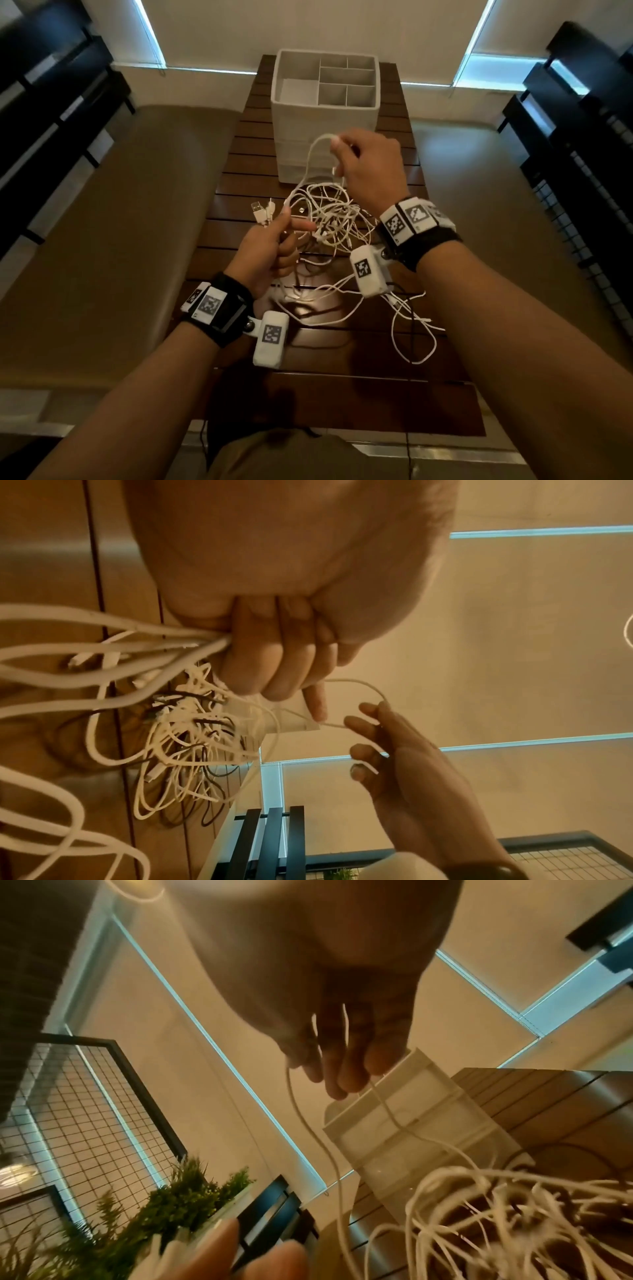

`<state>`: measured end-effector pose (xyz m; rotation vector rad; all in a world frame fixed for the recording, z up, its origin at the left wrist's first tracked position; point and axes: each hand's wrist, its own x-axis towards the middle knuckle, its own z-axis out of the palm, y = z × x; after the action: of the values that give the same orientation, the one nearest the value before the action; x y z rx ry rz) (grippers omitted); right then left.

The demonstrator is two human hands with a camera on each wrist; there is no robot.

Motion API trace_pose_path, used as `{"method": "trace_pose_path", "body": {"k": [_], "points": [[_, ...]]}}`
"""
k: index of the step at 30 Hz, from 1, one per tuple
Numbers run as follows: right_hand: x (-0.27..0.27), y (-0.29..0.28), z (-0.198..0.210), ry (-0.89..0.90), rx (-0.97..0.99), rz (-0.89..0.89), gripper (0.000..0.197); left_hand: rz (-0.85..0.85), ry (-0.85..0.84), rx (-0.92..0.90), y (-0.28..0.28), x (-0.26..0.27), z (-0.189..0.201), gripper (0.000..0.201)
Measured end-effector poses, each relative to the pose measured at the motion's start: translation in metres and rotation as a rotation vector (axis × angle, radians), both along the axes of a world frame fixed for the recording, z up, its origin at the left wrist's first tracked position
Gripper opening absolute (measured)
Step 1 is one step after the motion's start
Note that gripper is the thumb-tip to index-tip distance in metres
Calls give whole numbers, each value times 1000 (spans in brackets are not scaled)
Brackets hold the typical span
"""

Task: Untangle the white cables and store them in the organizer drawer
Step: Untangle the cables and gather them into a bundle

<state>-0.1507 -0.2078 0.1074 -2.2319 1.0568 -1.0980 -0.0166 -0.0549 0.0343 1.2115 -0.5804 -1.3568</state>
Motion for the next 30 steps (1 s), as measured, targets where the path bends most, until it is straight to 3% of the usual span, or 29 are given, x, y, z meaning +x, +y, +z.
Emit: {"method": "trace_pose_path", "body": {"k": [1, 5, 8, 12, 18, 22, 25, 30], "points": [[0, 0, 7, 18, -21, 2, 33, -5, 4, -7, -2, -1, 1, 55], [6, 1, 31, -179, -135, 5, 29, -26, -6, -22, -5, -2, 2, 53], [7, 2, 31, -59, -96, -60, 32, -32, -21, -29, -1, -1, 3, 53], [0, 16, 32, -231, -126, 23, 27, -11, 0, -45, -1, -2, 5, 55], [-28, 35, -4, 57, 5, 225, 26, -18, 86, -127, -20, 1, 23, 69], [-53, 44, -29, 197, 12, 323, 23, 63, 35, -161, -39, 12, 46, 50], [-67, 38, -46, 304, 38, 290, 26, 72, 5, -216, -48, 16, 64, 39], [-67, 27, -31, 506, 58, 254, 26, 5, -40, -365, -40, 12, 75, 29]]}}
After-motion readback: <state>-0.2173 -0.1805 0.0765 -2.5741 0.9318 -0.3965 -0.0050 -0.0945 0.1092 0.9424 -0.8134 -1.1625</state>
